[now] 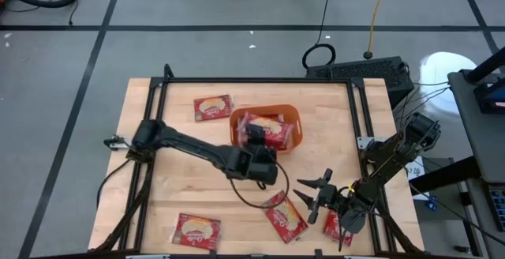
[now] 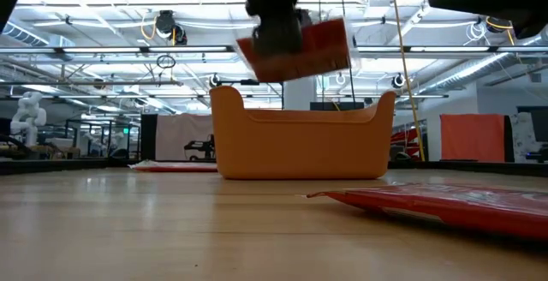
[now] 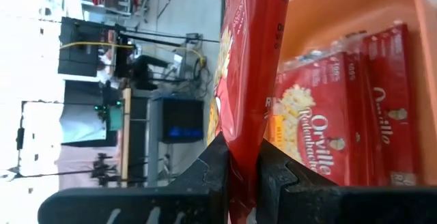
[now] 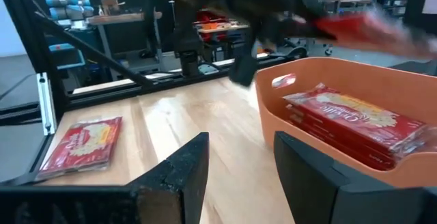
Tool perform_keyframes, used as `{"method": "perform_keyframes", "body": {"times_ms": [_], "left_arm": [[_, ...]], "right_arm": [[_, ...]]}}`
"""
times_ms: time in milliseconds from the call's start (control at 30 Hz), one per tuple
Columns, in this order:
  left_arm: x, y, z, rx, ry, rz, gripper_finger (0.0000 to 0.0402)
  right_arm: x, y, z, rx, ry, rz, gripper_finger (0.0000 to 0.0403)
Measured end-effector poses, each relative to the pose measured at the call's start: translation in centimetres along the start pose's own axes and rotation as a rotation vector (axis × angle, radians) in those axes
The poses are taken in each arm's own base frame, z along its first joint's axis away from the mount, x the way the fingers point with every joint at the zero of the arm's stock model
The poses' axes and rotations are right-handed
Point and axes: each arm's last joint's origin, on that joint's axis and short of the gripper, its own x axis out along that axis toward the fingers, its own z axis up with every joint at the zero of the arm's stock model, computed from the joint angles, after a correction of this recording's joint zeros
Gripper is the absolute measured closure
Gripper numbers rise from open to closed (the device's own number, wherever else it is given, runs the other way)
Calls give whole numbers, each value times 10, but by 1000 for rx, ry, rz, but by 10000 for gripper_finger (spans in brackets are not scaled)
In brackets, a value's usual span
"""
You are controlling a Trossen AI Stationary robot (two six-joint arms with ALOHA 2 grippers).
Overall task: Sort popcorn bags into baskets
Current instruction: Put the red popcorn into the orange bin
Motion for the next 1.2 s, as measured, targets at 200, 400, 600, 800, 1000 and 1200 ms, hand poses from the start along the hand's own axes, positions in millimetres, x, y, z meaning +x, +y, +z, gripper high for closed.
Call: {"method": "perform_keyframes", "body": {"times_ms": [200,400,600,800,1000,1200], "left_arm": [[29,-26,0,3,67,58,364],[46,-16,-5,-71,107,51,364],[55,-10,-10,-87,123,-71,364],[56,-11,-14,-100,155,-83,364],[54,-12,-19,-66,186,-70,364],[64,-7,-23,-102,217,-100,358]], "right_arm": [[-5,2,-2,-20,20,42,243],[-9,3,-2,-35,17,50,243],[-9,3,-2,-34,16,49,243],[-9,3,-2,-31,16,49,243],[-9,3,-2,-31,15,48,243],[-9,3,-2,-31,15,48,243]]}}
